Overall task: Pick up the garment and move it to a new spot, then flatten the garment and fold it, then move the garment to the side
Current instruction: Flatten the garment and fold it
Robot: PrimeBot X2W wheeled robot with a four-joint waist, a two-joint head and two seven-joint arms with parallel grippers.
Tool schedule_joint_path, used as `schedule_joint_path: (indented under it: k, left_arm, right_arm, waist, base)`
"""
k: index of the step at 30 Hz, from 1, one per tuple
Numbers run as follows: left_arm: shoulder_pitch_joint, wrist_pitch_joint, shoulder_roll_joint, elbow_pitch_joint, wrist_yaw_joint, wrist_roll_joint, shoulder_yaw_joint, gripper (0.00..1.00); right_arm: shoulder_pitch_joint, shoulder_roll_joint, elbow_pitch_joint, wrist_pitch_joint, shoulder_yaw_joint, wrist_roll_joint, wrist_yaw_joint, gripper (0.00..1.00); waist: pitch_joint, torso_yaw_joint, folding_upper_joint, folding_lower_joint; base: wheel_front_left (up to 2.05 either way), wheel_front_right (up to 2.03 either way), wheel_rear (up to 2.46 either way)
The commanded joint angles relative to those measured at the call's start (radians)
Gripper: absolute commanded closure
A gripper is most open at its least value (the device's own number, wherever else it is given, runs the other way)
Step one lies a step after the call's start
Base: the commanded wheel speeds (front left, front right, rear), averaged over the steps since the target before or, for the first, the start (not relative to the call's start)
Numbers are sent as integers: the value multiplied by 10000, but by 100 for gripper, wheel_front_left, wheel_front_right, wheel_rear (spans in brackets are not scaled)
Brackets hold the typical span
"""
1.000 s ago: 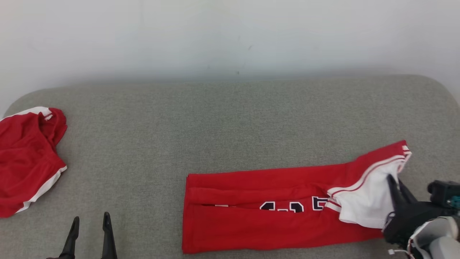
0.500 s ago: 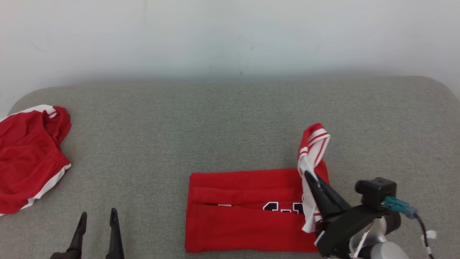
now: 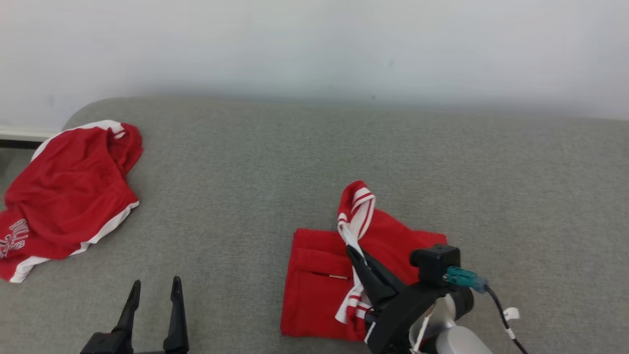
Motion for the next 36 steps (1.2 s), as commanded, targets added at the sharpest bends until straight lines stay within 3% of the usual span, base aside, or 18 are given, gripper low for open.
schedule_joint_path:
  k: [1, 8, 23, 24, 25, 26, 32, 36]
  left_arm:
    - [-143, -35, -13, 39, 55, -53, -68, 0]
    - [-396, -35, -14, 254, 67, -267, -418, 0]
    - [-731, -35, -13, 502, 45, -365, -657, 0]
    - [-747, -35, -13, 511, 42, -362, -656, 0]
    - [-750, -35, -13, 522, 39, -355, -641, 0]
    - [-740, -35, -13, 523, 40, -346, -615, 0]
    - [-533, -35, -13, 434, 49, -211, -412, 0]
    - [-345, -35, -13, 363, 32, -100, -201, 0]
  right_arm:
    - [-184, 116, 215, -145, 120, 13, -24, 100]
    - [-839, 278, 1835, -738, 495, 145, -24, 100]
    - [-1958, 286, 3893, -1884, 1918, 1358, -24, 100]
    - [-2027, 287, 4001, -1964, 1996, 1432, -24, 90]
    - [-2117, 289, 4076, -2116, 2047, 1432, -24, 57]
    - [-2172, 288, 4171, -2227, 2094, 1465, -24, 0]
    - [-2442, 284, 4583, -3067, 1771, 927, -24, 0]
    - [-2465, 277, 4599, -3430, 949, 396, -24, 0]
  waist:
    - [70, 263, 0, 0]
    - [235, 612, 0, 0]
    - [422, 814, 0, 0]
    - [420, 815, 0, 0]
    - [417, 803, 0, 0]
    - [410, 776, 0, 0]
    - [317, 480, 0, 0]
    - [217, 219, 0, 0]
  base:
    - [0, 0, 0]
    - [0, 0, 0]
    - [0, 0, 0]
    - [0, 0, 0]
    - [0, 0, 0]
    - [0, 0, 0]
    - [0, 0, 0]
    - [0, 0, 0]
